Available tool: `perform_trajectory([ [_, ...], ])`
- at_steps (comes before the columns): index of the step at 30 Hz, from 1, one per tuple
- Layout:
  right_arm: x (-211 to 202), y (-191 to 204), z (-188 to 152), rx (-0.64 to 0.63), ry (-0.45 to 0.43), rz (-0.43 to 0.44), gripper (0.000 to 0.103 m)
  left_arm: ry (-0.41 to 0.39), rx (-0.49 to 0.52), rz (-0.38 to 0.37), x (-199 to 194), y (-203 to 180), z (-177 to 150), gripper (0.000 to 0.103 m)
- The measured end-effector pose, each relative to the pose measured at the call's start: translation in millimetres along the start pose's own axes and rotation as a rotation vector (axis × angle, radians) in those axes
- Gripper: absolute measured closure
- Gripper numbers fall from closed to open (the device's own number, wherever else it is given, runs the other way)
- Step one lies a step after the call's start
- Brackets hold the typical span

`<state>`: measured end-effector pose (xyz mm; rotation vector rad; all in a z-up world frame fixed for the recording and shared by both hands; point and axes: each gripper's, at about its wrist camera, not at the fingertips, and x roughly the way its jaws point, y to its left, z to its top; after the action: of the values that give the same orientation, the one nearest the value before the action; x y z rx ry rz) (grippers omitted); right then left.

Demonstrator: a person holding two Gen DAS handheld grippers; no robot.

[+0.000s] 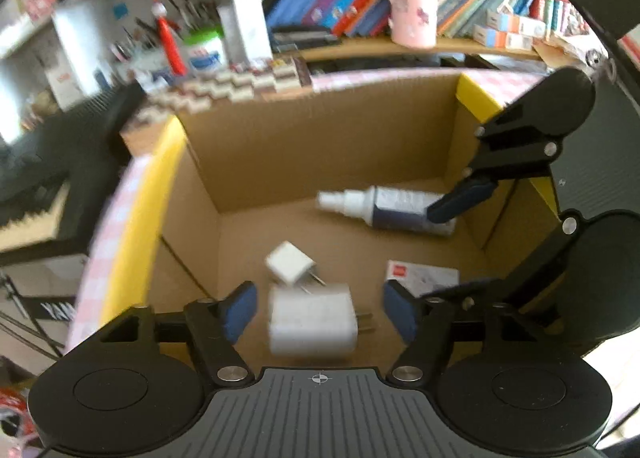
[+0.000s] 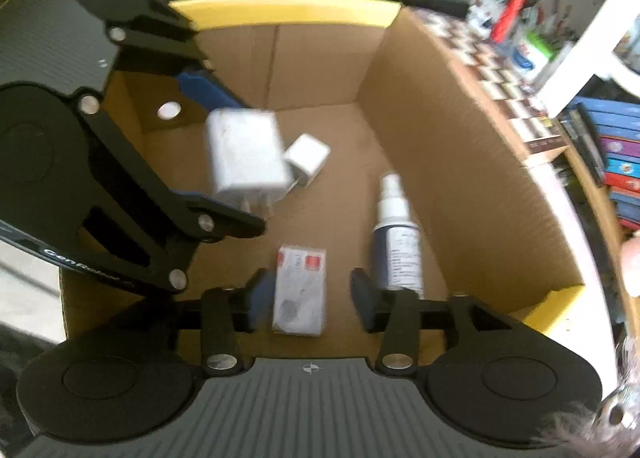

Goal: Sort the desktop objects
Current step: 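Lower both held items into the yellow box and open both tools, then lift both open tools out of the yellow box and back away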

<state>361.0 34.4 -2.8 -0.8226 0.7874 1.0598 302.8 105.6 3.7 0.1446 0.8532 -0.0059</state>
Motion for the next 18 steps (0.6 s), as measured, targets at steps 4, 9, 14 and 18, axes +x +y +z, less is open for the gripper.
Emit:
perform_trajectory([
  [4,-12.9,-2.3,-6.7,0.06,-0.057,-0.042,0.05,-0.105,-0.012,0.023,-24.8,-1.5,0.2,0.02],
  [9,-41.9,-3.1,-11.1,0.163,-0.178,-0.106,0.041,-0.209,-0.066,0.049,-54.4,-0.9,1.3,0.019],
  [14,-74.2,0.9,-19.7,0.286,-0.291,-0.172,0.039,-0.292,-0.125,0.065,-82.8,0.0,-0.7,0.018],
  [18,-99.7,6.1,-30.5,0.373,-0.364,-0.23,0.039,-0.346,-0.166,0.077,-103.8,0.0,-5.3,0.015],
])
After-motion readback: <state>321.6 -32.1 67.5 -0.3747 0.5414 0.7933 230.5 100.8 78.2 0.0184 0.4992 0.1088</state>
